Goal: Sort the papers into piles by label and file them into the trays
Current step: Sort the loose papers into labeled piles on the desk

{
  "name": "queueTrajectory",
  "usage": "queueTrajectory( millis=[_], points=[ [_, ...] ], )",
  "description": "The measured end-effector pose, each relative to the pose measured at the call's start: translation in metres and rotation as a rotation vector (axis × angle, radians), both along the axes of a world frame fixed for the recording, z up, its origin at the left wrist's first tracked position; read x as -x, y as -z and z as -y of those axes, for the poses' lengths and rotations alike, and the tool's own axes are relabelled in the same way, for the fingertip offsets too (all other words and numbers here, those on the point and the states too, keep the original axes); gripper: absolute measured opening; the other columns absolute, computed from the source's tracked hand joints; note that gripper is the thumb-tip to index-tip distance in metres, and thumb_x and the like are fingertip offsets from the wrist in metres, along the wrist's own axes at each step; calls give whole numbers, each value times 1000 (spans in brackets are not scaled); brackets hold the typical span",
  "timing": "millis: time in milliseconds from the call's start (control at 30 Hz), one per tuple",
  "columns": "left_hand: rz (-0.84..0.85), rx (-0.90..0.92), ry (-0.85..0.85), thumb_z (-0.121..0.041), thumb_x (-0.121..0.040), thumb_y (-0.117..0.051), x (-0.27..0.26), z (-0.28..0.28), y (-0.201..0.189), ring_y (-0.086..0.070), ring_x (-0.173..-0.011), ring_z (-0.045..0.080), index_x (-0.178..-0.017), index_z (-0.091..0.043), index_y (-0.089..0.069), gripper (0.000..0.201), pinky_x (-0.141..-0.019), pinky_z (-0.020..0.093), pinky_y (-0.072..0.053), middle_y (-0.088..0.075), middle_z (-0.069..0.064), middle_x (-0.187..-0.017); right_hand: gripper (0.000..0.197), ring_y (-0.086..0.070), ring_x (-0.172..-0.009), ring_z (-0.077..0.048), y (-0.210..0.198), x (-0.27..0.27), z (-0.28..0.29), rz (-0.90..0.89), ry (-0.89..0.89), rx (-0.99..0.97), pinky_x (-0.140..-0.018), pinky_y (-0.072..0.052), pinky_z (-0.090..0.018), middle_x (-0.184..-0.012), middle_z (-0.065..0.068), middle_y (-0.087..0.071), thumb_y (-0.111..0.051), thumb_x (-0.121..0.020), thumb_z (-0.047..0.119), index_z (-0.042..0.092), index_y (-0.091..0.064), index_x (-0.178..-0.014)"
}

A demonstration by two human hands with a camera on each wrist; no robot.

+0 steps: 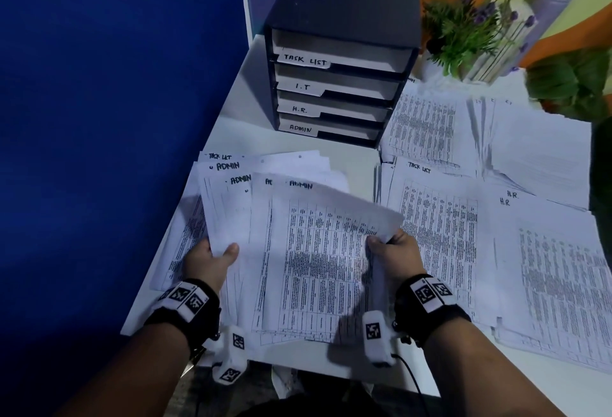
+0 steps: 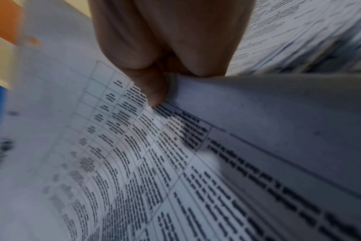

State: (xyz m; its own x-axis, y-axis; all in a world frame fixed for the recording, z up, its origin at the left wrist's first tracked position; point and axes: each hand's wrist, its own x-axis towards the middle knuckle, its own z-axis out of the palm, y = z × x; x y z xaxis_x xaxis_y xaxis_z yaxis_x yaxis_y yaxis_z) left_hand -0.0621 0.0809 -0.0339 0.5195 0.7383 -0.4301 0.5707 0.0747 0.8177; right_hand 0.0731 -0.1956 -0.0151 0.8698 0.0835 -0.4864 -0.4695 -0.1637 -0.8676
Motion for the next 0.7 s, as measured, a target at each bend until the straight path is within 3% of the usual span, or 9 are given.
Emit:
queueTrajectory(
  millis=[67, 167, 267, 300, 367, 467, 567, 700],
  points=[
    [-2, -5, -2, -15, -86, -70, -1, -1, 0, -65, -90, 28, -99, -15, -64, 14, -84, 36, -50, -69, 7, -92, 25, -57, -60, -22, -2, -4, 2, 37, -68, 3, -61, -51, -34, -66, -2, -65, -60, -84, -7, 15, -70, -78],
    [3, 10, 12, -17, -84, -73, -1, -1, 1, -66, -91, 25, -99, -23, -65, 18, -85, 34, -49, -71, -1, -90, 27, -64, -77, -12, -5, -8, 3, 14, -236, 62, -62, -53, -15, -90, -1, -69, -62, -86, -6, 14, -72, -100],
    [12, 8, 24, -17, -83, -74, -3, 2, 0, -67, -89, 23, -92, -25, -65, 16, -85, 35, -51, -70, -2, -88, 37, -55, -61, -20, -4, -6, -2, -17, -129, 22, -54, -48, -31, -69, -4, -64, -59, -86, -9, 24, -73, -79],
    [22, 6, 24, -17, -82, -75, -4, 4, -1, -67, -88, 23, -89, -26, -65, 15, -85, 35, -52, -70, -3, -86, 35, -52, -58, -21, -6, -2, -5, -26, -67, -17, -56, -46, -34, -63, -5, -61, -58, -86, -9, 23, -71, -79],
    [30, 5, 31, -18, -82, -75, -6, 7, -3, -67, -88, 23, -87, -27, -65, 15, -86, 36, -53, -70, -6, -85, 27, -53, -60, -21, -5, 1, -9, -2, -23, -28, -58, -49, -37, -69, -7, -59, -57, -88, -5, 19, -63, -98],
    [19, -13, 34, -23, -82, -76, -7, 11, -6, -65, -87, 21, -95, -26, -64, 19, -84, 31, -51, -68, -6, -86, 35, -57, -68, -20, -4, 0, -11, 63, -94, 13, -63, -53, -36, -82, -5, -62, -59, -89, 1, 24, -54, -116],
    [26, -61, 35, -33, -89, -66, -8, 14, -9, -65, -89, 24, -95, -25, -64, 10, -87, 36, -53, -69, 1, -90, 22, -52, -62, -20, -3, 3, -11, 61, -86, -12, -59, -44, -33, -68, -3, -59, -57, -90, -2, 17, -65, -97],
    [-3, -101, 30, -39, -95, -53, -8, 12, -8, -64, -89, 30, -93, -15, -65, 27, -81, 37, -51, -68, 14, -94, 24, -49, -51, -14, -5, 5, -9, 13, -9, -88, -48, -43, -24, -53, 4, -57, -54, -89, -6, 16, -58, -79]
  ],
)
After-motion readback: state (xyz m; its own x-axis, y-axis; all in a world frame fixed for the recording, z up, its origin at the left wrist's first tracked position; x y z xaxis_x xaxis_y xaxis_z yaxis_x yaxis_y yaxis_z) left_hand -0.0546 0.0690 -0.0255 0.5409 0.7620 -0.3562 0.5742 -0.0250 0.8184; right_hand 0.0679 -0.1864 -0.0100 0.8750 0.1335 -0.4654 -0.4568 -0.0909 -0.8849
